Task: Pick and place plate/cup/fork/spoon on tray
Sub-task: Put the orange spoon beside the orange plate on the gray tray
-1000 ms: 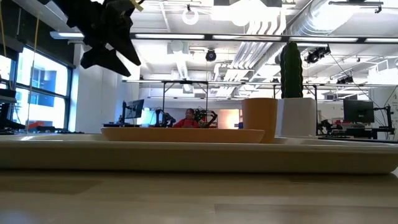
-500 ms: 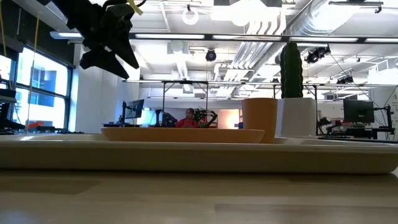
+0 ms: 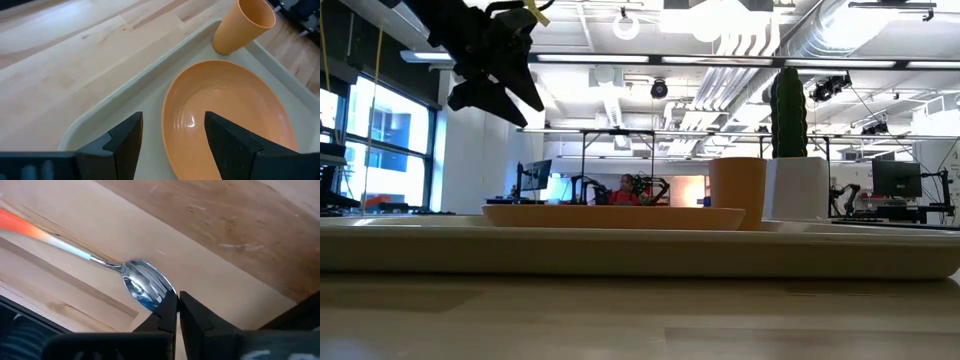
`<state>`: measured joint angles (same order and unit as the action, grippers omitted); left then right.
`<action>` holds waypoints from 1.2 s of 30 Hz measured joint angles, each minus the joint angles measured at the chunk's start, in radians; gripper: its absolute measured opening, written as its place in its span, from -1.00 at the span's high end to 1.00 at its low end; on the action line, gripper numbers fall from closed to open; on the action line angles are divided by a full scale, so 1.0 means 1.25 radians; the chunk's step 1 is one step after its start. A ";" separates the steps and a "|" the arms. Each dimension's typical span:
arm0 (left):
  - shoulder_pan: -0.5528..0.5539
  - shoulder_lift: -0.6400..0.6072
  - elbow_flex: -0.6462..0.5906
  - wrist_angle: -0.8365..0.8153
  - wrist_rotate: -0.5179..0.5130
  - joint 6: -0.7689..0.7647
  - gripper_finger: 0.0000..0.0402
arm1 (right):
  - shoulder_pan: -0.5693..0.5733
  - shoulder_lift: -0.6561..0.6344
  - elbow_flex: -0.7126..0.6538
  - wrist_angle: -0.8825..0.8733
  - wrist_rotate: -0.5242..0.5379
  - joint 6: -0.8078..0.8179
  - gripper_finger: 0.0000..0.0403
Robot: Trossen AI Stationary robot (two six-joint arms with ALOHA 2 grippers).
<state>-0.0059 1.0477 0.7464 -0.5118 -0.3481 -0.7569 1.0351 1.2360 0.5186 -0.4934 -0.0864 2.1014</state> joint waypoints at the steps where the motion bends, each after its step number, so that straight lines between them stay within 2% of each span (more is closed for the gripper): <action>1: 0.000 0.000 0.000 0.001 0.007 -0.001 0.01 | 0.000 -0.002 0.000 -0.001 0.001 0.000 0.99; 8: 0.004 0.001 0.000 0.012 0.024 0.017 0.18 | -0.003 -0.050 0.047 -0.053 0.006 -0.052 1.00; 13: 0.016 0.012 0.000 0.100 0.113 0.010 0.33 | -0.038 -0.089 0.125 -0.182 0.004 -0.135 1.00; 19: 0.016 0.043 0.000 0.251 0.238 0.026 0.54 | -0.149 -0.117 0.250 -0.354 0.003 -0.330 1.00; 22: 0.016 0.064 0.028 0.264 0.262 0.047 0.60 | -0.230 -0.120 0.314 -0.431 -0.012 -0.451 1.00; 25: 0.016 0.087 0.080 0.259 0.263 0.101 0.57 | -0.324 -0.115 0.372 -0.488 -0.010 -0.571 1.00; 30: 0.017 0.141 0.182 0.254 0.280 0.168 0.35 | -0.470 -0.078 0.454 -0.510 -0.004 -0.783 1.00; 33: 0.017 0.193 0.241 0.259 0.304 0.208 0.21 | -0.553 -0.033 0.499 -0.524 0.043 -0.908 1.00; 36: 0.018 0.256 0.304 0.253 0.355 0.223 0.15 | -0.622 0.022 0.540 -0.520 0.048 -1.018 1.00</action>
<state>0.0160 1.3675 1.1266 -0.1962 0.0961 -0.4787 0.2572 1.2631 1.1941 -1.1439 -0.0263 0.8293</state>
